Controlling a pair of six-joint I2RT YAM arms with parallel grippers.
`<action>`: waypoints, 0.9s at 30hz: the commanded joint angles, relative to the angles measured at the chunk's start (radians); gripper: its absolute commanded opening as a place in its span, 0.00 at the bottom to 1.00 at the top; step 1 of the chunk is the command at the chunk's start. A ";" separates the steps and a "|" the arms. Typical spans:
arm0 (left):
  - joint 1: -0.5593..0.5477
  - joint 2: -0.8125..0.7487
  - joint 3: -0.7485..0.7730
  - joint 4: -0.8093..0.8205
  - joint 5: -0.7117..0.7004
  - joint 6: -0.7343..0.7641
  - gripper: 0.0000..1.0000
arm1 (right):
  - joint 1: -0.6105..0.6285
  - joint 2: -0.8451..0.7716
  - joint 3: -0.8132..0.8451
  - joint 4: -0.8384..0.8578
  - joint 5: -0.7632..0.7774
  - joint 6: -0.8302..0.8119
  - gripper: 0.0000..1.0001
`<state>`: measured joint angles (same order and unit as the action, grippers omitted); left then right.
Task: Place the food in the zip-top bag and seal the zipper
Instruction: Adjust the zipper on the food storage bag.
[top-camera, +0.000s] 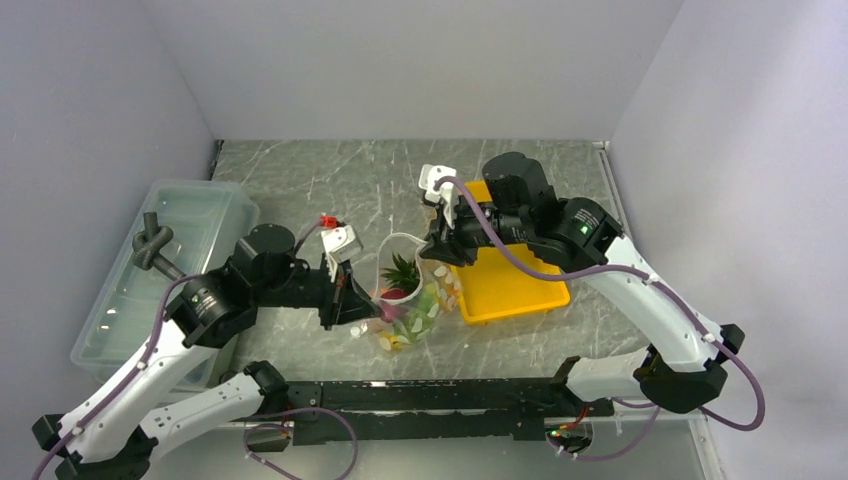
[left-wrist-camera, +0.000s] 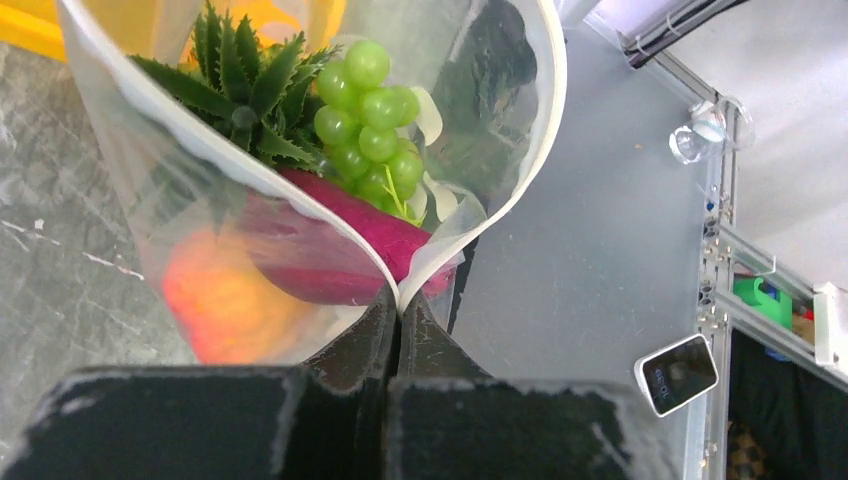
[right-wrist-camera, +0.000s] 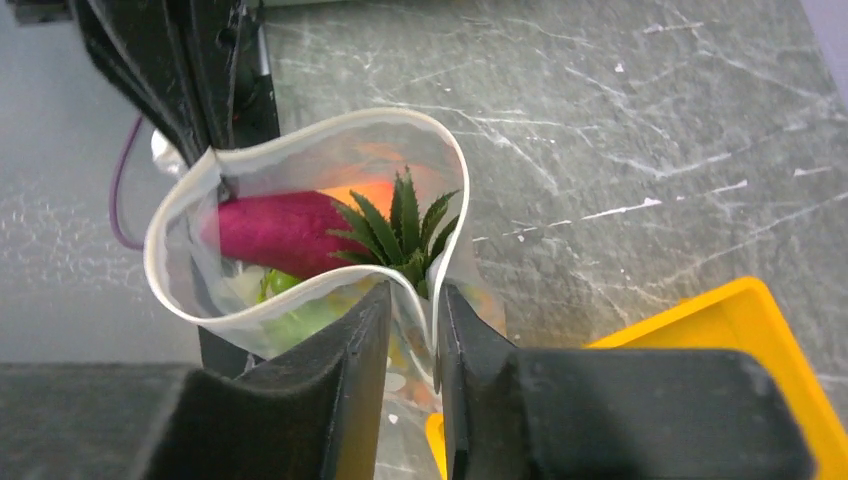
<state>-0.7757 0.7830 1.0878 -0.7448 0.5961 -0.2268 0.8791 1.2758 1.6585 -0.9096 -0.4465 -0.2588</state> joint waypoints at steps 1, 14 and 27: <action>0.002 0.032 0.057 0.056 -0.046 -0.078 0.00 | 0.000 -0.011 -0.017 0.116 0.110 0.030 0.34; 0.001 0.112 0.122 0.012 -0.346 -0.274 0.00 | 0.000 -0.032 -0.018 0.157 0.331 0.216 0.59; 0.001 0.159 0.135 0.056 -0.622 -0.537 0.00 | 0.059 -0.095 -0.165 0.303 0.211 0.379 0.60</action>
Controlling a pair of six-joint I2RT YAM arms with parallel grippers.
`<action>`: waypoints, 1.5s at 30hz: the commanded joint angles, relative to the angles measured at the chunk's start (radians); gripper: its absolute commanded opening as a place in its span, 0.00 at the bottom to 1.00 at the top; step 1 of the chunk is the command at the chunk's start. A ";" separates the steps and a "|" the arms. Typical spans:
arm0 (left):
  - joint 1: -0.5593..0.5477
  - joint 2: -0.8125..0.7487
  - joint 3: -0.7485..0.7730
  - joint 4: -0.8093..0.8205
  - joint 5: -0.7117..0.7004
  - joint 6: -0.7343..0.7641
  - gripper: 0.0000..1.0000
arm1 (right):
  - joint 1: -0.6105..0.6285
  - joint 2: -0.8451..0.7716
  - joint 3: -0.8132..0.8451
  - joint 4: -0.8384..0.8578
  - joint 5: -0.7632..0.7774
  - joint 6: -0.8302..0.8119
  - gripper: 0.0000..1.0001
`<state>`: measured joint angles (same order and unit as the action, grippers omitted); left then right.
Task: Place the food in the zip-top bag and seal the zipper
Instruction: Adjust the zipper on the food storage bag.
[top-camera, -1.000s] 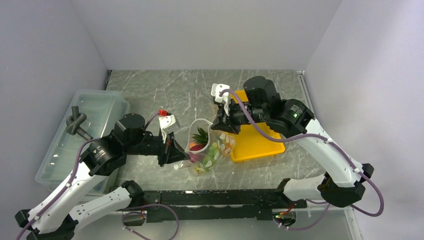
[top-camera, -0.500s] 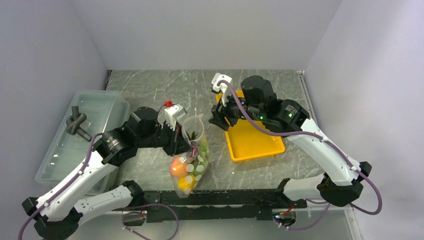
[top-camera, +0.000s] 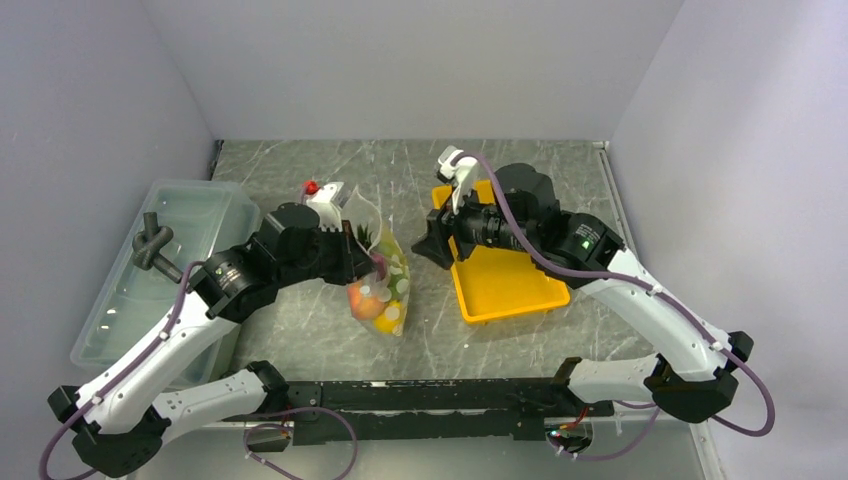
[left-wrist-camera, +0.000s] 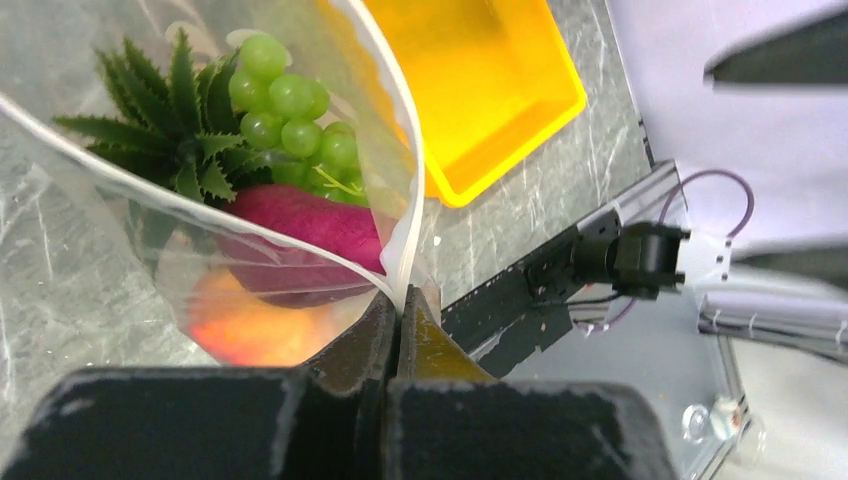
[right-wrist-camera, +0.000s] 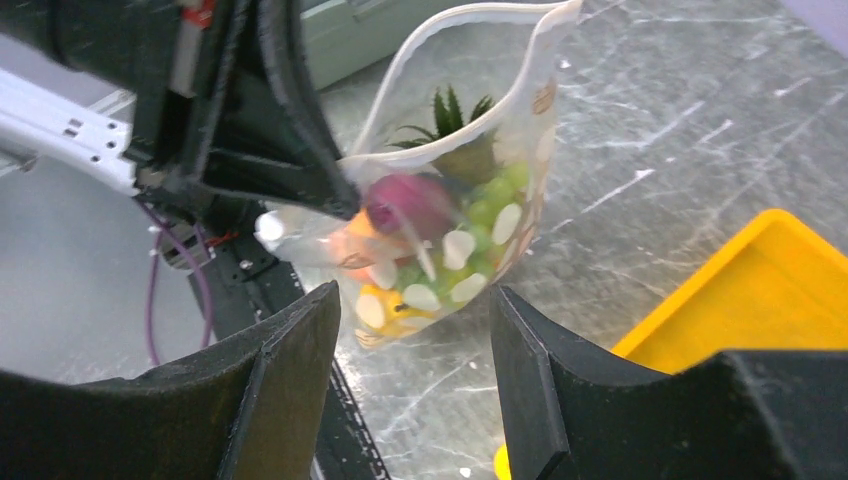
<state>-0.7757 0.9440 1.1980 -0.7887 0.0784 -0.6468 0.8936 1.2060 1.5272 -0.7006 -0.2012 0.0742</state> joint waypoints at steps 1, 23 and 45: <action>0.001 0.001 0.022 0.102 -0.135 -0.148 0.00 | 0.061 -0.023 -0.042 0.100 -0.024 0.041 0.60; 0.002 0.033 0.086 -0.214 -0.406 -0.833 0.00 | 0.277 0.000 -0.284 0.416 0.216 -0.164 0.62; 0.002 0.016 0.051 -0.201 -0.270 -0.961 0.00 | 0.304 -0.039 -0.561 0.892 0.206 -0.265 0.62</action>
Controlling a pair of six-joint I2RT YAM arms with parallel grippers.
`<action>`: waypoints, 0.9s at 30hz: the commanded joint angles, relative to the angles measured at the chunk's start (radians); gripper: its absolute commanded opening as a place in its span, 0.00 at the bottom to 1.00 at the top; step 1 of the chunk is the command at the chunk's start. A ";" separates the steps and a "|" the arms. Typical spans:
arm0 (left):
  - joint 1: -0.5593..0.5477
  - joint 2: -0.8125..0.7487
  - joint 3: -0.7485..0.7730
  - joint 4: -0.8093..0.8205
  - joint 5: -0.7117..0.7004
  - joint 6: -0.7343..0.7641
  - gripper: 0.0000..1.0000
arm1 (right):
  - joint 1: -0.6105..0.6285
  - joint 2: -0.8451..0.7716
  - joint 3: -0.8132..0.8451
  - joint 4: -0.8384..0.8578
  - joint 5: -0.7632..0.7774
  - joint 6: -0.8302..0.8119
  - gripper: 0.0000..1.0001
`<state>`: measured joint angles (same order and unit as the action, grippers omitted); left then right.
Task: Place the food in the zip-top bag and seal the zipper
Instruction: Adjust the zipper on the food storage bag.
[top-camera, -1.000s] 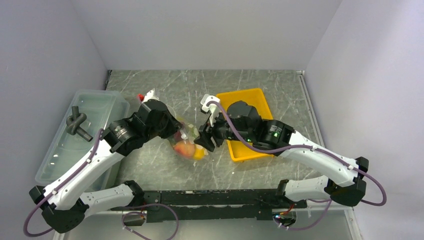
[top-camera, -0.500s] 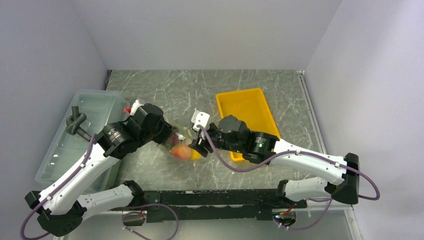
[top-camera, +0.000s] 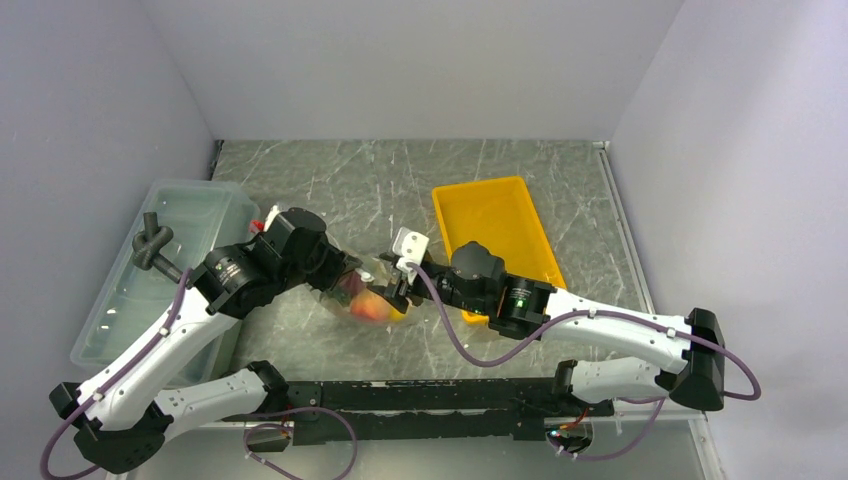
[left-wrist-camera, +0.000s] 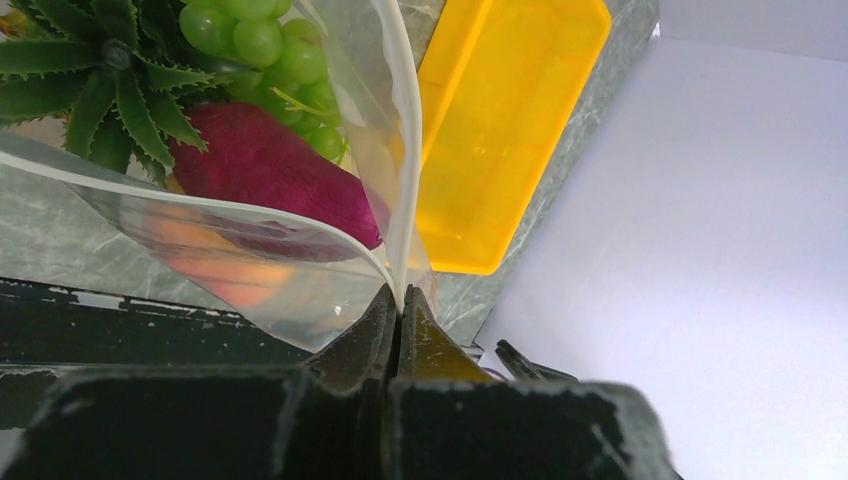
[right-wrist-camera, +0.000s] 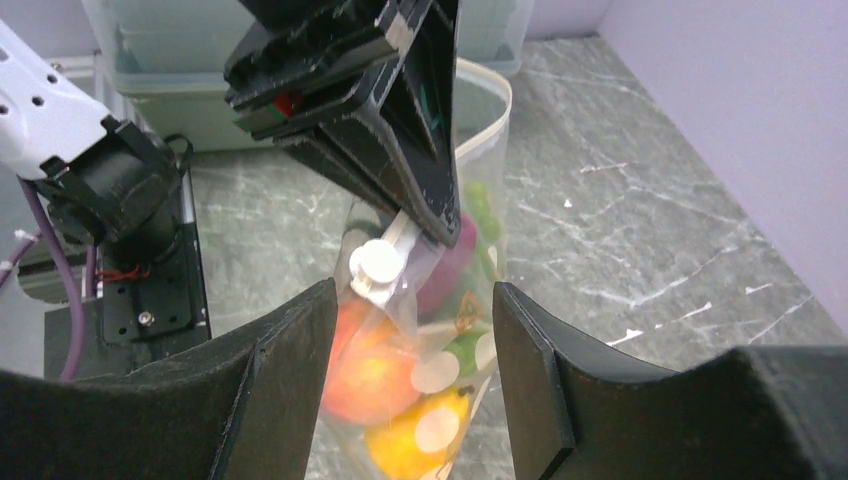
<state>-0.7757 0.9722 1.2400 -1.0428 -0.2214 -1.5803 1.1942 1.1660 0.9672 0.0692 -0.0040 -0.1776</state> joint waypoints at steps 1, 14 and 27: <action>0.002 -0.011 0.009 0.053 0.033 -0.028 0.00 | 0.003 0.005 -0.001 0.127 0.009 -0.014 0.62; 0.001 -0.020 0.029 0.043 0.031 -0.030 0.00 | 0.014 0.013 -0.042 0.131 -0.095 -0.078 0.52; 0.003 -0.007 0.017 0.076 0.082 -0.023 0.00 | 0.027 0.054 -0.050 0.195 -0.026 -0.188 0.30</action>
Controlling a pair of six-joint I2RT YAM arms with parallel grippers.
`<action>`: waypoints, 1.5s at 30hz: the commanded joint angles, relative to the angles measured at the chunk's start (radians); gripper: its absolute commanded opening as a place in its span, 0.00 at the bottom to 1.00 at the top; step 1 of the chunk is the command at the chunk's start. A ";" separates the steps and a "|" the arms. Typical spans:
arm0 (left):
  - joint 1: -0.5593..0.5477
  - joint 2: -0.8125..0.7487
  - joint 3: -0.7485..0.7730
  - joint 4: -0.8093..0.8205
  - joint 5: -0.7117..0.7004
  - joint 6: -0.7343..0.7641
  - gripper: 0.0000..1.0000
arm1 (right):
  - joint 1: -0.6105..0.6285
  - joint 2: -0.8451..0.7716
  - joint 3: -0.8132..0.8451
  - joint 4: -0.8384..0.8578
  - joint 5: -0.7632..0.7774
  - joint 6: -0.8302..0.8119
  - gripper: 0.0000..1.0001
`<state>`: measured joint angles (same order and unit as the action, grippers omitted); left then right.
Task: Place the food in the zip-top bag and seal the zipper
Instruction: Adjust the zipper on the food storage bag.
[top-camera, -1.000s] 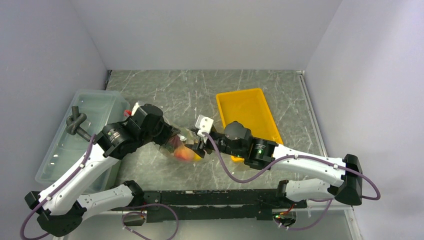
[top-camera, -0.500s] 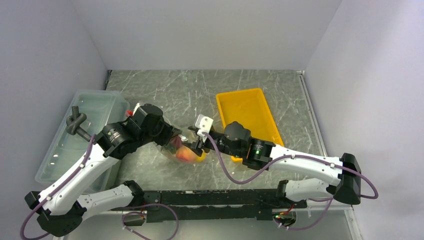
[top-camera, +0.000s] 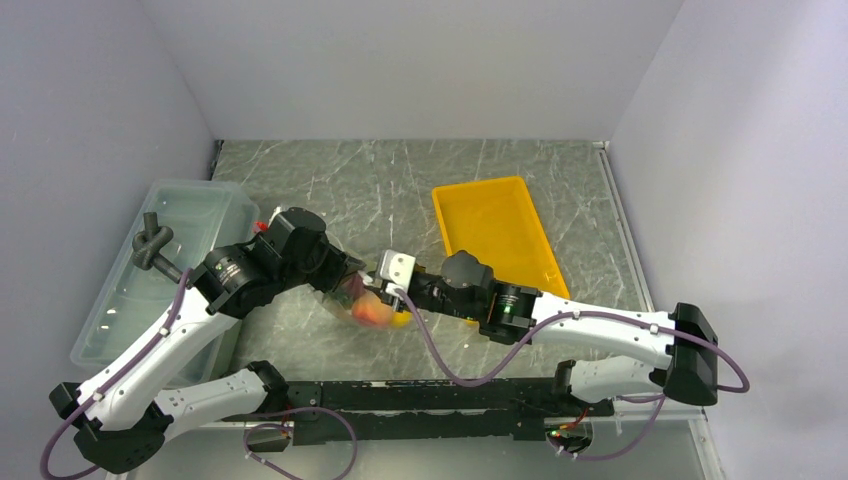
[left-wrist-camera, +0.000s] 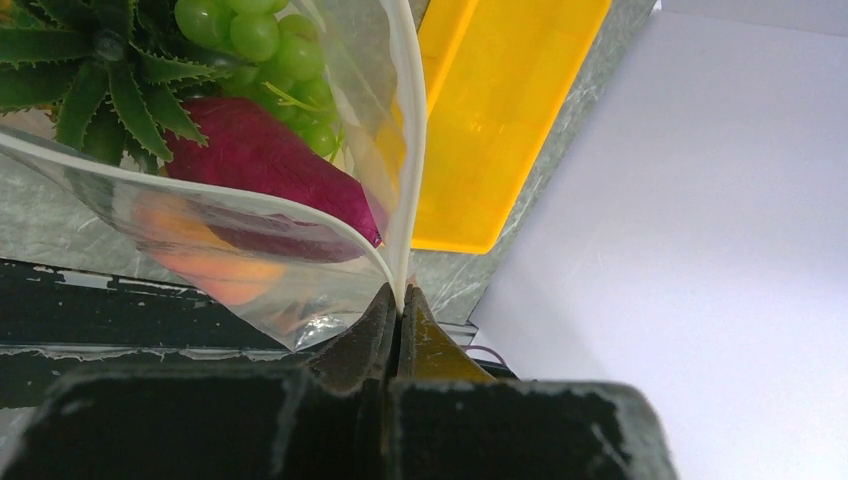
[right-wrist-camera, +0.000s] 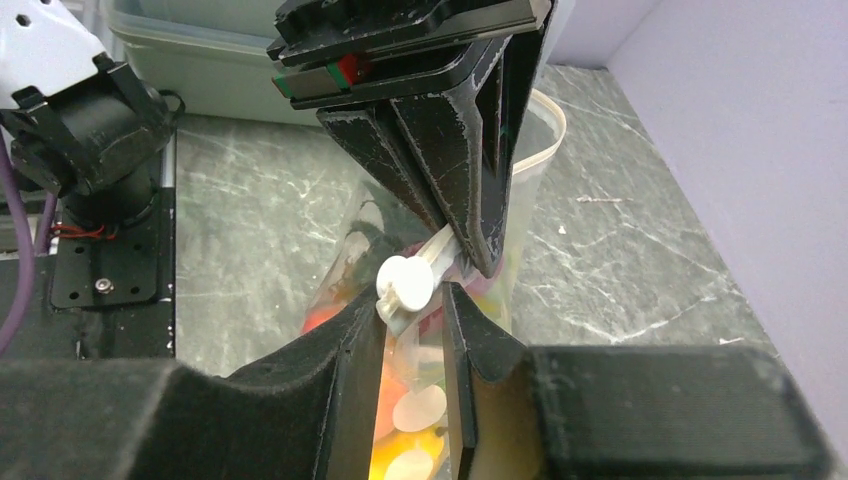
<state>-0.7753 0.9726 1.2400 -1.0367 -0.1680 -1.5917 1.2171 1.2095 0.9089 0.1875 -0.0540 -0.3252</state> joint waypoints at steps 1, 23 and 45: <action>0.001 -0.008 0.017 0.071 0.032 -0.011 0.00 | 0.004 0.014 0.012 0.077 0.034 -0.043 0.30; 0.001 -0.056 -0.018 0.092 -0.004 0.040 0.29 | 0.005 -0.086 0.005 0.035 0.094 -0.099 0.00; 0.002 -0.124 -0.040 0.497 0.280 0.915 0.76 | 0.004 -0.215 0.189 -0.349 -0.025 -0.113 0.00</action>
<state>-0.7738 0.8642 1.2121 -0.7048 -0.0425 -0.9607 1.2182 1.0420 1.0107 -0.1444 -0.0357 -0.4309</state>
